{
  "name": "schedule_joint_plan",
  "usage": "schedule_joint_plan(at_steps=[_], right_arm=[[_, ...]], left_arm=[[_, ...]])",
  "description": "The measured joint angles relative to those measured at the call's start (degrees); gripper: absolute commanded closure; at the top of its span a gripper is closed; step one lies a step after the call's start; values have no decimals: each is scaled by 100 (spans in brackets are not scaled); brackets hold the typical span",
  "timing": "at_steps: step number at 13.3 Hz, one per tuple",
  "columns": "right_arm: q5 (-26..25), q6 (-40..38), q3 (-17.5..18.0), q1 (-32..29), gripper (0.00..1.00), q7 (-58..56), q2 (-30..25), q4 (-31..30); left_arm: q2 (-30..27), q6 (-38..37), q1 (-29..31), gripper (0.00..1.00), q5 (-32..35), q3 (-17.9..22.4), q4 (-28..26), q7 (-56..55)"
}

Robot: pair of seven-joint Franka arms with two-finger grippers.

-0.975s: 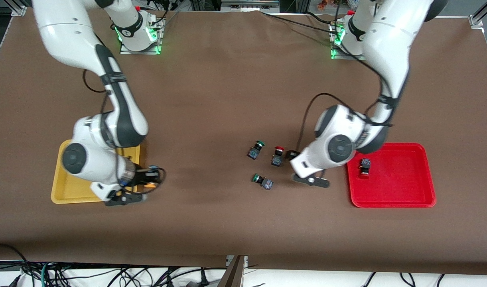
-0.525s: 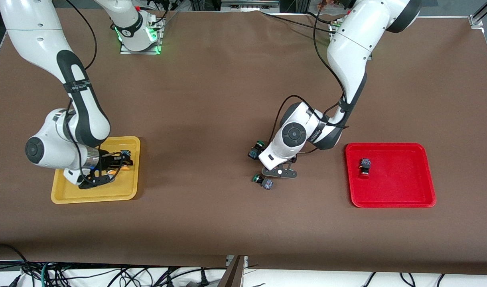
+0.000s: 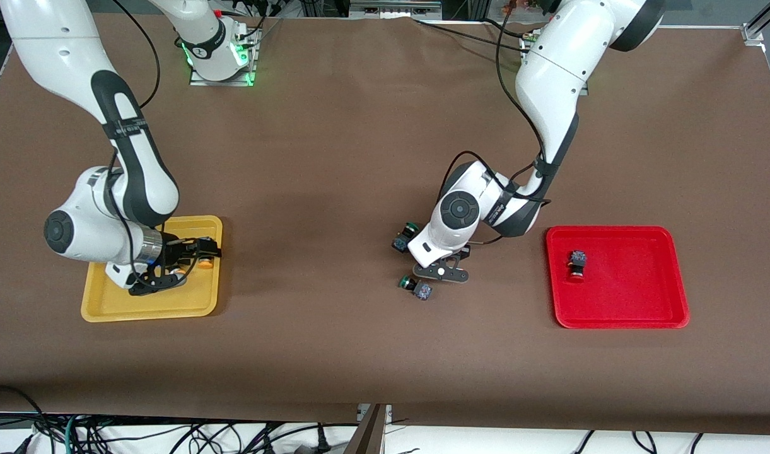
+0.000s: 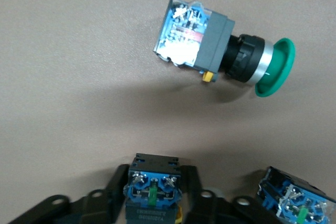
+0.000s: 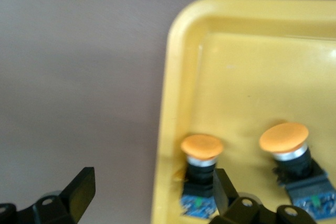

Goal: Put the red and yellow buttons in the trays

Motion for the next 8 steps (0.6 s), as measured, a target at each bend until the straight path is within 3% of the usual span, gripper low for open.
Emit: schedule_joint_plan(at_steps=[1, 5, 8], right_arm=[[-3, -281, 12, 93, 0, 340, -139, 150], [-600, -1060, 28, 716, 0, 1913, -942, 451], [-1035, -1876, 17, 809, 0, 2302, -1752, 459]], left_arm=[[-5, -28, 2, 78, 1, 5, 2, 0], [-117, -453, 86, 79, 1, 150, 114, 0], [-605, -1158, 592, 79, 4, 227, 283, 299]])
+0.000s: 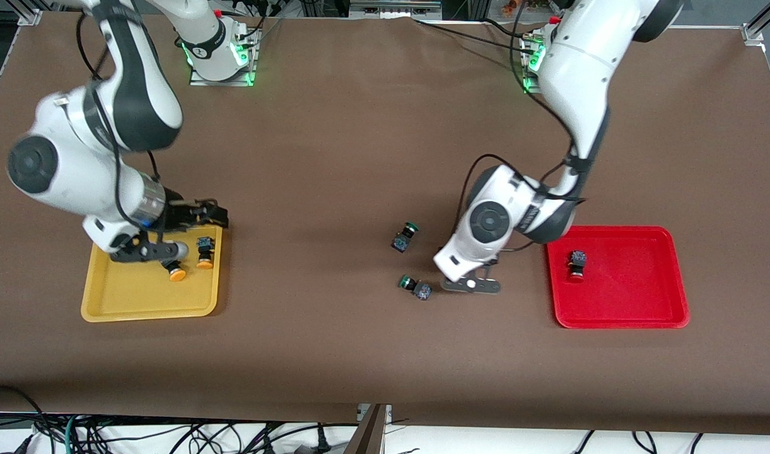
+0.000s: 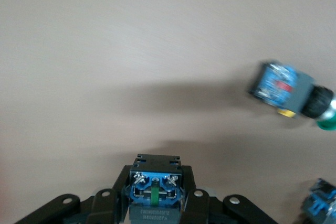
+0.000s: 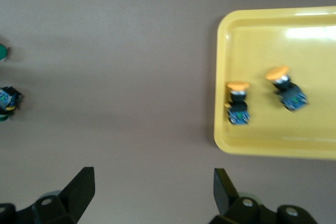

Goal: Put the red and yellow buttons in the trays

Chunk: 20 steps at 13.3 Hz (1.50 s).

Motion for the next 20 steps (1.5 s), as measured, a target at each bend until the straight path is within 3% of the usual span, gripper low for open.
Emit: schedule_joint_plan(at_steps=[3, 5, 11, 14, 15, 16, 17, 18, 20], right_arm=[[-229, -701, -35, -23, 0, 25, -823, -3], [-430, -984, -52, -25, 0, 29, -1181, -27], [-733, -1024, -79, -44, 0, 23, -1225, -40], [-957, -1034, -81, -63, 0, 18, -1219, 3], [-1089, -1041, -81, -64, 0, 16, -1219, 21], [-1197, -1045, -76, -60, 0, 12, -1218, 31], [-1292, -1048, -59, -46, 0, 12, -1218, 36], [-1348, -1050, -40, -25, 0, 12, -1217, 39], [-1356, -1061, -13, -6, 0, 12, -1190, 44]], left_arm=[[-469, -635, 617, 79, 4, 13, 9, 531], [-555, -855, 1045, 79, 5, 17, 2, 1469], [-461, -1090, 2363, 76, 198, 86, -180, 4418], [-147, -518, 3025, 75, 204, 85, -231, 5481], [0, -249, 3189, 70, 204, 84, -241, 5799], [136, -61, 3320, 59, 204, 78, -243, 6051], [238, 36, 3399, 25, 204, 71, -244, 6204], [285, 72, 3418, 0, 204, 65, -243, 6262], [292, 76, 3412, 0, 204, 17, -228, 6282]])
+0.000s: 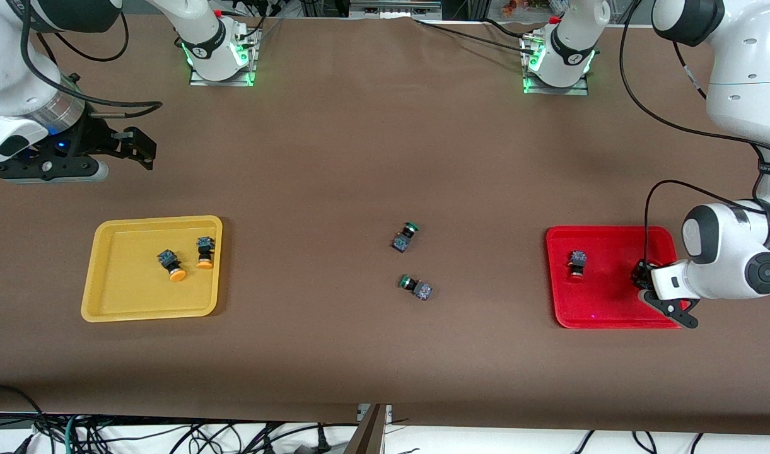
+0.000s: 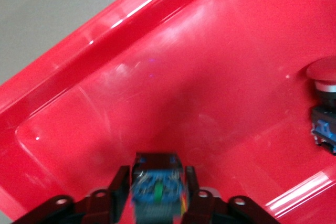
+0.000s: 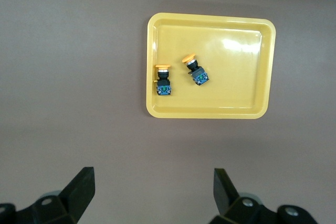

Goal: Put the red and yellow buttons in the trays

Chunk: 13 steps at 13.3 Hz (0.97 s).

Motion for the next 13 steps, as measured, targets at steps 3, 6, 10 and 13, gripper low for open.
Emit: schedule_joint_plan(at_steps=[3, 6, 10, 13], right_arm=[[25, -160, 12, 8, 0, 0, 43, 9], [95, -197, 14, 18, 0, 0, 43, 21], [118, -208, 14, 21, 0, 0, 43, 29], [156, -208, 14, 22, 0, 0, 44, 106]], left_arm=[[-47, -27, -7, 0, 0, -77, 63, 1], [-502, -645, -176, 0, 0, -216, 249, -120], [-1590, -2026, -731, 0, 0, -251, 406, -1201], [-2105, -3111, -866, 0, 0, -251, 820, -1941]])
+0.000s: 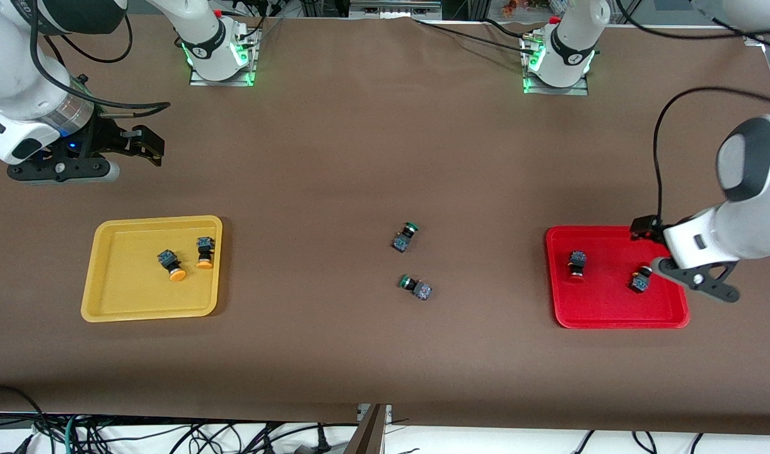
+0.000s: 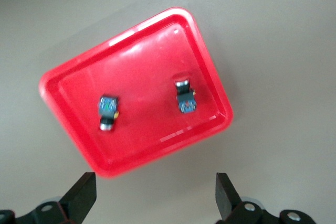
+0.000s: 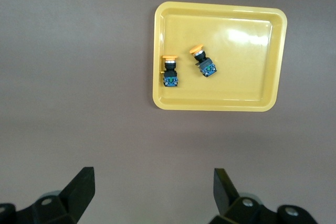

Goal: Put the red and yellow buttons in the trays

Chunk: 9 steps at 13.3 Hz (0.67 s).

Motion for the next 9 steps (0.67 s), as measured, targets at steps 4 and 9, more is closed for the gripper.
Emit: schedule_joint_plan(at_steps=[4, 9], right_arm=[[185, -2, -15, -5, 0, 3, 1, 78], [197, -2, -45, -9, 0, 3, 4, 79]], left_arm=[[-737, -747, -166, 0, -138, 310, 430, -889], [-2340, -3, -601, 0, -466, 687, -1513, -2059]])
